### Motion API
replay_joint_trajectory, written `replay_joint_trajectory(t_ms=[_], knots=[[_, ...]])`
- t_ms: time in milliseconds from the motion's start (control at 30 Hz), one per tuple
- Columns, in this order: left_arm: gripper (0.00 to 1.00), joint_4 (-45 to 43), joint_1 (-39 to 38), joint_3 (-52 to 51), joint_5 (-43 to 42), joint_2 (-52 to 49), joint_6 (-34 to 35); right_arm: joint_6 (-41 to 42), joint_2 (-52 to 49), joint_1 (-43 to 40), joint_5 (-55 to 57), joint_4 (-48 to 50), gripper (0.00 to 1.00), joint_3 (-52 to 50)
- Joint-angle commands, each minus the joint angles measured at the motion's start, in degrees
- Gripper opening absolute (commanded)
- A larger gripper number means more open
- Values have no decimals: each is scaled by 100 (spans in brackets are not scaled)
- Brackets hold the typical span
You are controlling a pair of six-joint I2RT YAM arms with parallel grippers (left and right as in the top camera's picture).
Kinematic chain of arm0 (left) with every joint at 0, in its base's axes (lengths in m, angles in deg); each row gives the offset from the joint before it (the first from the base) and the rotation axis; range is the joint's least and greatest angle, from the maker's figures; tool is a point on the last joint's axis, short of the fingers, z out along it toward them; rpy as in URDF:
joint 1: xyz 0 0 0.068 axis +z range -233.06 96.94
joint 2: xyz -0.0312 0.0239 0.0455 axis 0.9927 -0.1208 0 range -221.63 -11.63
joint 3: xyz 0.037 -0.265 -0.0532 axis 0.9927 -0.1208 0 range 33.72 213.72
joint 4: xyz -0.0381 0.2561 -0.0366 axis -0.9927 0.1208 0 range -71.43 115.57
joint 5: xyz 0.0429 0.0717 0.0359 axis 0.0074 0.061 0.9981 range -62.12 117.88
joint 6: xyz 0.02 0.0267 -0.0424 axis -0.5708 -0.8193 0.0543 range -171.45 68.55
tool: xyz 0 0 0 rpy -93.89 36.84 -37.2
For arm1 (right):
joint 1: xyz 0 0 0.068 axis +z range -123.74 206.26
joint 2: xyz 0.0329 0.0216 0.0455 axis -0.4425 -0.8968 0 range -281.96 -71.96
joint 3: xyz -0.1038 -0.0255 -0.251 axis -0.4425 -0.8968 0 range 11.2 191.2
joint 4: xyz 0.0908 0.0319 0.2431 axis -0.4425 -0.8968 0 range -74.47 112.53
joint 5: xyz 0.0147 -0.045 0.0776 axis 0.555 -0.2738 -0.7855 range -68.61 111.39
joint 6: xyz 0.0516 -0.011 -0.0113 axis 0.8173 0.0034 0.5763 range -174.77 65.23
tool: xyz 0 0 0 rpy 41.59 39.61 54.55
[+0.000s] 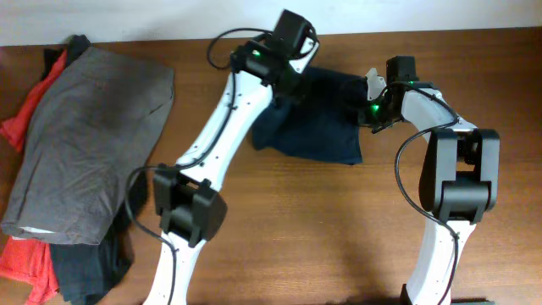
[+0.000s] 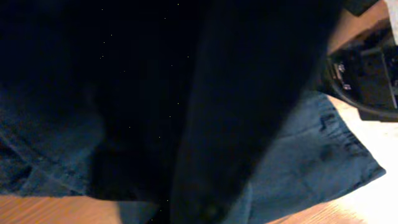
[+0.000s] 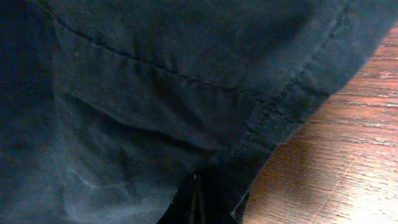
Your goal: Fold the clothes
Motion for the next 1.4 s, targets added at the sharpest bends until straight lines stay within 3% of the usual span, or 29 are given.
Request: replay_joint_trajectory(t_ms=[0, 267, 500, 633, 833, 867, 900, 933, 1000, 1267, 1367], knots=[[1, -197, -184, 125, -450, -334, 212, 26, -715, 175, 402, -240, 4, -422], [1, -614, -435, 125, -752, -560, 348, 28, -715, 175, 337, -240, 4, -422], [4, -750, -492, 125, -752, -562, 365, 24, -125, -179, -988, -1032, 5, 258], [4, -758, -492, 125, -752, -562, 365, 33, 595, -463, -949, -1502, 20, 608], [4, -765, -520, 125, -765, -590, 367, 179, 1528, -1217, -933, -1773, 29, 691], [13, -772, -557, 125, -811, -603, 365, 179, 1580, -1333, -935, -1847, 29, 691], [31, -787, -592, 125, -894, -610, 363, 177, 1591, -1401, -935, -1904, 30, 691], [66, -822, -632, 125, -1038, -610, 363, 177, 1598, -1499, -935, -2006, 30, 691], [99, -881, -704, 125, -1189, -610, 358, 173, 1598, -1611, -935, -2118, 30, 686], [99, -885, -516, 284, -1185, -527, 339, 155, 1598, -1609, -953, -2177, 31, 686], [99, -660, -9, 706, -1185, -365, 339, 26, 1596, -1453, -933, -2203, 38, 656]])
